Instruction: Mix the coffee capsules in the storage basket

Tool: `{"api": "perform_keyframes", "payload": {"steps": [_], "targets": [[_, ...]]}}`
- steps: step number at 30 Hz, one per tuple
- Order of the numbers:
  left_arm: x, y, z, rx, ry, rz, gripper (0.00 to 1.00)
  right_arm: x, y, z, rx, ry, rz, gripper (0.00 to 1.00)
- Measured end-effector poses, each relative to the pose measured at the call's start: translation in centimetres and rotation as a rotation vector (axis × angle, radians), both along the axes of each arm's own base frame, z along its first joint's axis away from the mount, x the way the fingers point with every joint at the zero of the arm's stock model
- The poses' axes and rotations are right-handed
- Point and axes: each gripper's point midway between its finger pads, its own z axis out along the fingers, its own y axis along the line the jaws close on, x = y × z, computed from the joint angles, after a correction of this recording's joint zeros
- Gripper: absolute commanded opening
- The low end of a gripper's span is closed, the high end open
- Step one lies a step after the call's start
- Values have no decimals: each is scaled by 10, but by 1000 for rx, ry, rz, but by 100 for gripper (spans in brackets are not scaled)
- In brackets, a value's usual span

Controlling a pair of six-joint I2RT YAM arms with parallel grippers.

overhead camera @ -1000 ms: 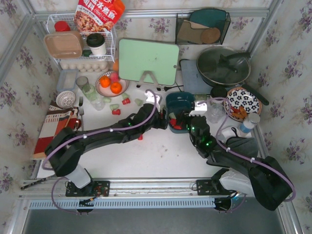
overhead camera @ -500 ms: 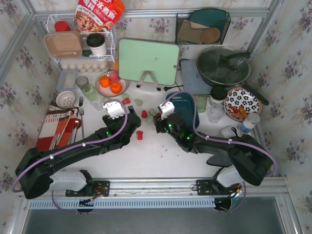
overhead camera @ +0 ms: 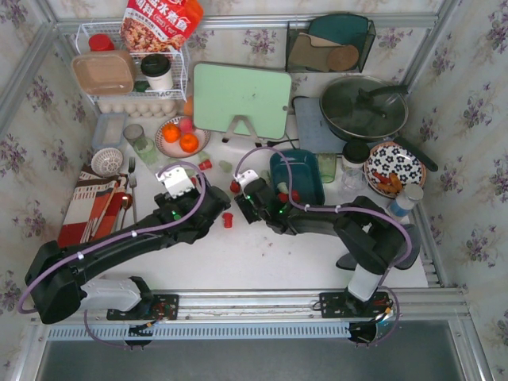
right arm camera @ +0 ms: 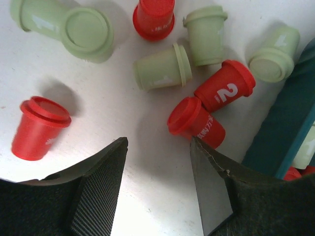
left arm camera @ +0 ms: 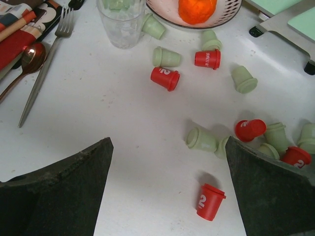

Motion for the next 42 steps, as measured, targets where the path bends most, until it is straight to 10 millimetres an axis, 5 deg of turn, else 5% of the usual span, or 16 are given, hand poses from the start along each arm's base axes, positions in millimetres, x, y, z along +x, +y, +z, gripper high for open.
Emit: {"api": "perform_keyframes", "payload": {"steps": [9,17,27,42], "targets": [[3,-11,0,1,11,-74,99,1,-15,-17,-100,21,-44,64],[4,-20,1,-12,12,-134,99,-4,-25,-2,-64,-68,-22,69],[1,-24,-2,-29,21,-179,99,22,-11,-13,-79,-157,29,69],[0,-28,-4,-31,39,-211,99,30,-2,-25,-41,-68,45,59]]}}
